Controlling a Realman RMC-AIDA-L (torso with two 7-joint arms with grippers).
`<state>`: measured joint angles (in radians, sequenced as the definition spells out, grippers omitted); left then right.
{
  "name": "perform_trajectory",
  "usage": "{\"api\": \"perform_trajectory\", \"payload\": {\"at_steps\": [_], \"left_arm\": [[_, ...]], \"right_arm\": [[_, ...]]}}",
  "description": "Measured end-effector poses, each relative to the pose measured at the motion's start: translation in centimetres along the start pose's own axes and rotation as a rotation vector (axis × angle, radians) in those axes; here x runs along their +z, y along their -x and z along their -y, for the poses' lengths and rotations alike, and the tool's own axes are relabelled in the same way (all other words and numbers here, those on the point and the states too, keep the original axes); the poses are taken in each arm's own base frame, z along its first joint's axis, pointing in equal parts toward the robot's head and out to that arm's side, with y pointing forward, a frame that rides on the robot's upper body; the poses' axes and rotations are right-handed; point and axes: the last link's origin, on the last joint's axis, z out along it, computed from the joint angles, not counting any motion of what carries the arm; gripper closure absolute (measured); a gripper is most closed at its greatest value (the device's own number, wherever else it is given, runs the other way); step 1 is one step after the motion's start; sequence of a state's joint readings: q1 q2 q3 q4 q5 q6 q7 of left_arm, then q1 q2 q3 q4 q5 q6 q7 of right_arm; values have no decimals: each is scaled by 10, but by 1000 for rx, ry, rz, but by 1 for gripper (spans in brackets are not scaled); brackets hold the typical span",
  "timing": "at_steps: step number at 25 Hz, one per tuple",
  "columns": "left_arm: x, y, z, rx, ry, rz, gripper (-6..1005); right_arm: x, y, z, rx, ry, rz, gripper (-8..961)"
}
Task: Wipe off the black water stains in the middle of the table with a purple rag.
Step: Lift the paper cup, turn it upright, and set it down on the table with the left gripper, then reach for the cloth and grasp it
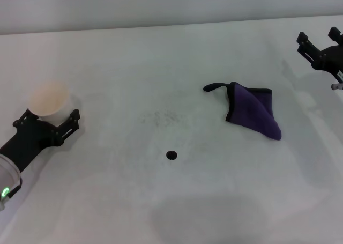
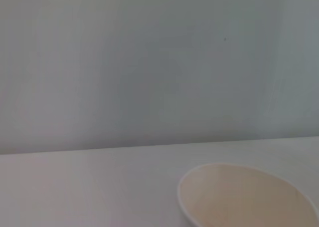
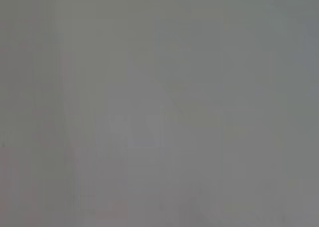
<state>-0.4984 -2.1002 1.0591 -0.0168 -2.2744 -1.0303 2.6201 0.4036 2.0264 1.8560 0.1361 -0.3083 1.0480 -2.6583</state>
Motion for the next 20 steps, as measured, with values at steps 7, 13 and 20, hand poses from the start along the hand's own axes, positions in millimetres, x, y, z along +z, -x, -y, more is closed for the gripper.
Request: {"api": "perform_trajectory", "payload": {"at_steps": [7, 13, 20], "left_arm": [[-9, 1, -1, -7, 8, -31, 113], [-15, 0, 0, -14, 10, -66, 108], [-22, 5, 2, -25, -7, -61, 109]], "right_arm": [[-1, -1, 0, 2, -2, -2, 95], [-1, -1, 0, 1, -2, -2, 95], [0, 0, 0, -1, 0, 1, 95]]}}
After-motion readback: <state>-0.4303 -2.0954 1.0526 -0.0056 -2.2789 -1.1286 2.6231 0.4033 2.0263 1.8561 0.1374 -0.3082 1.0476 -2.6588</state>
